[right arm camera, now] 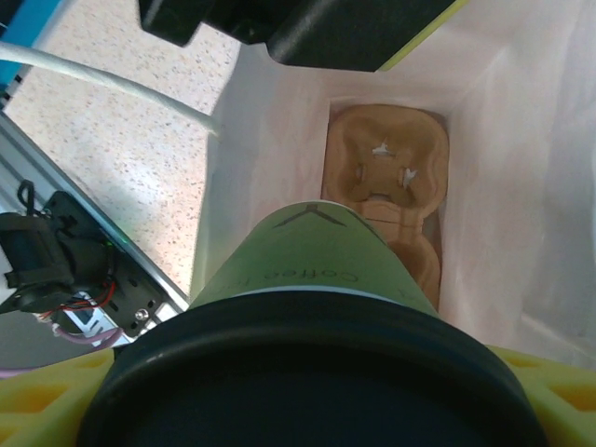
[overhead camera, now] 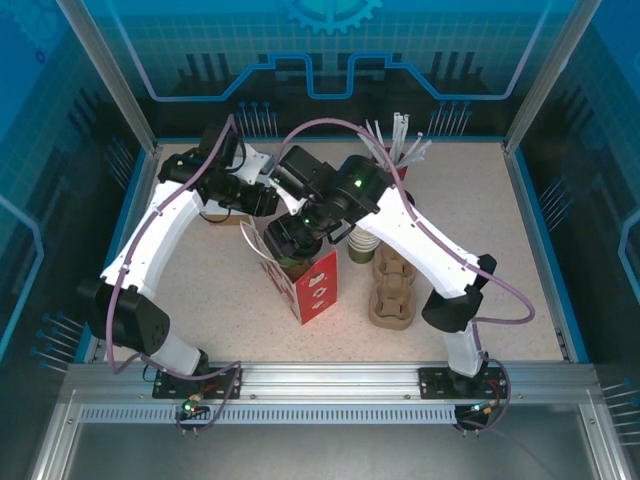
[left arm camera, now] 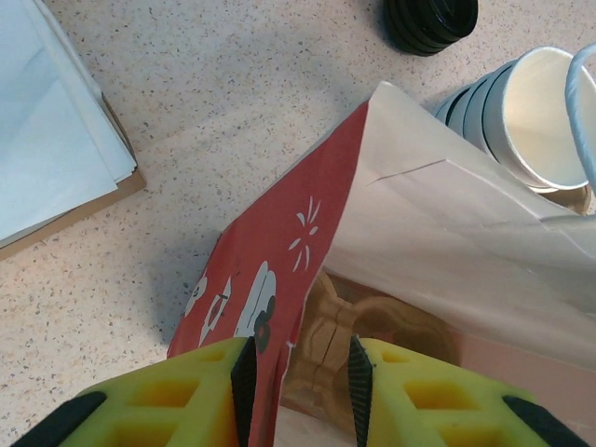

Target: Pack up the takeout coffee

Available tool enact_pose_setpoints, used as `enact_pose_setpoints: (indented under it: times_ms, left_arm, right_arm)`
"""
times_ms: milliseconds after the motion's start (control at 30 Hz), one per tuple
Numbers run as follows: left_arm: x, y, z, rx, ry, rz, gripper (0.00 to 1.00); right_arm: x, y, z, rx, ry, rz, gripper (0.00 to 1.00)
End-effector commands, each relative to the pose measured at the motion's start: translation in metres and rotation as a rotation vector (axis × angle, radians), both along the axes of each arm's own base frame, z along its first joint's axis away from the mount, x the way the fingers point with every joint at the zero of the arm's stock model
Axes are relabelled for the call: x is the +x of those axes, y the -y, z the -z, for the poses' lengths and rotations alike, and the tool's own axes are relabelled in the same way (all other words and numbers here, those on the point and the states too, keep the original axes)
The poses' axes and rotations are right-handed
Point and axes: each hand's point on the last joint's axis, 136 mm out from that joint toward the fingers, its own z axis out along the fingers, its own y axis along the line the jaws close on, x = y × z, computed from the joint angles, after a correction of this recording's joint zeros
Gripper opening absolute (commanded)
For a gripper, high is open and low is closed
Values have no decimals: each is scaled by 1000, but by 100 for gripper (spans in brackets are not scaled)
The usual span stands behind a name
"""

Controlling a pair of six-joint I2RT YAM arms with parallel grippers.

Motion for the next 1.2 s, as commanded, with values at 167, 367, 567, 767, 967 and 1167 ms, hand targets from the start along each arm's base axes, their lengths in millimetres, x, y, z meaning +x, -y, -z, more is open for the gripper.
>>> enact_pose_setpoints:
  times_ms: [167, 367, 567, 767, 967, 1167]
  left_arm:
    - [-7, 0, -2, 1, 9, -7, 35]
    - [-6, 1, -1, 2, 8, -4, 35]
    - [-6, 1, 1, 5, 6, -2, 35]
    - [-6, 1, 2, 8, 4, -1, 36]
    - [-5, -2, 5, 26, 4, -12, 40]
    - [-5, -4, 6, 34, 6, -17, 41]
  right_arm:
    - [3, 4, 18, -96, 12, 7, 84]
    - [6, 7, 34, -153, 0, 8, 84]
    - [8, 7, 45, -181, -14, 5, 84]
    - [6, 5, 56, -194, -41, -5, 84]
    - [4, 6, 68, -225, -66, -11, 85]
    - [6, 3, 80, -245, -80, -11, 85]
